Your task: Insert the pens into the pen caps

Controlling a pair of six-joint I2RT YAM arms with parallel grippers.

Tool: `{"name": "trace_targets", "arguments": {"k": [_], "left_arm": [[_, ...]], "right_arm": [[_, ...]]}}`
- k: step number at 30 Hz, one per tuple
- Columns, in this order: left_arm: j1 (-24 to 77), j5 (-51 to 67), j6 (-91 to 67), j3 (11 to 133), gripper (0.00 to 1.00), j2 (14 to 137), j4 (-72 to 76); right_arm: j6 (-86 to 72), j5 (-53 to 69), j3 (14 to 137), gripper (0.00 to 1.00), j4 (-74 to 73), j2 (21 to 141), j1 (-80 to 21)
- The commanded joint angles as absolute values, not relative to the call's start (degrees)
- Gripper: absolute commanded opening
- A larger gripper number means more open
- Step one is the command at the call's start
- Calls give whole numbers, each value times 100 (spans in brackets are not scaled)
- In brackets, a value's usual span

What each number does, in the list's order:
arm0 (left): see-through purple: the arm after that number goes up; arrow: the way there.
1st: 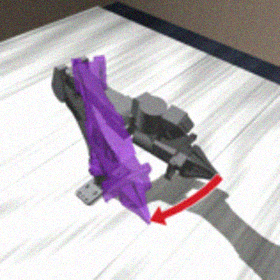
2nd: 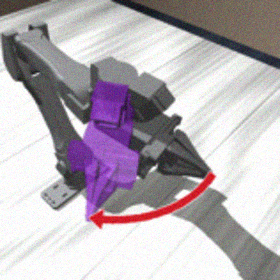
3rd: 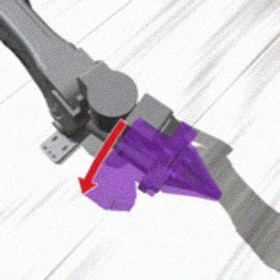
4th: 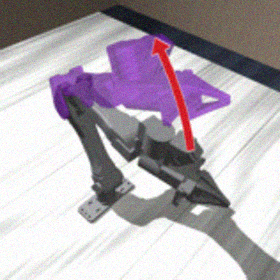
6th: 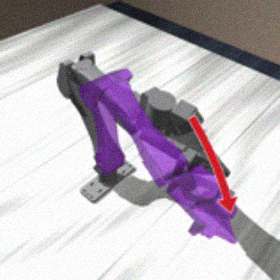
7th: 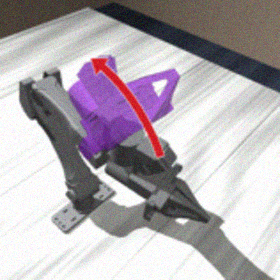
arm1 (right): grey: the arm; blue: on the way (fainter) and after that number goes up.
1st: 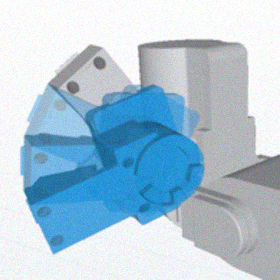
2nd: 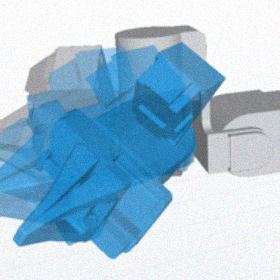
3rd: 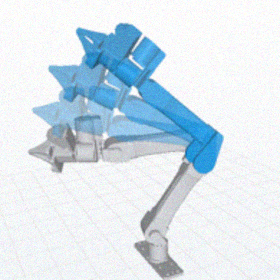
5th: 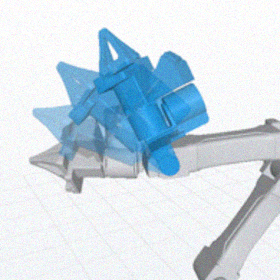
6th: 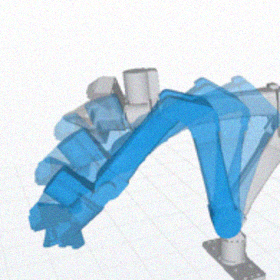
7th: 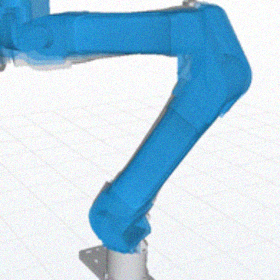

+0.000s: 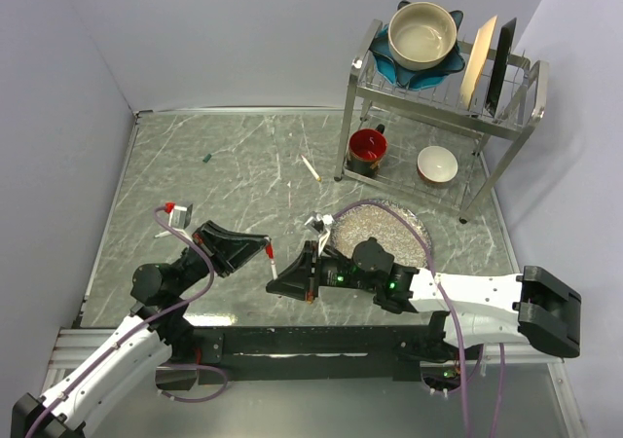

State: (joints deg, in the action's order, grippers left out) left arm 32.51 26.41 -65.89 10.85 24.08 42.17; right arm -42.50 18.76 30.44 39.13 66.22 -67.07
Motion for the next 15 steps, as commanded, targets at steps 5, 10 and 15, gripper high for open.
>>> {"name": "trace_targets", "arguments": {"k": [5,10,15], "left_arm": [[3322,2532,-6610,1099,1,2390,4193],[3322,2461,-6487,1186,1,2382,4017],[3322,2400,-6399,1204,1,2320,3788]], "right_arm": [[-4210,1775,3454,0,4175,6548,-6724],[-4227,1758,3498,0,4078,6644,-6732],[-4219,1688,3524,0,3964,6627,-6732]]}}
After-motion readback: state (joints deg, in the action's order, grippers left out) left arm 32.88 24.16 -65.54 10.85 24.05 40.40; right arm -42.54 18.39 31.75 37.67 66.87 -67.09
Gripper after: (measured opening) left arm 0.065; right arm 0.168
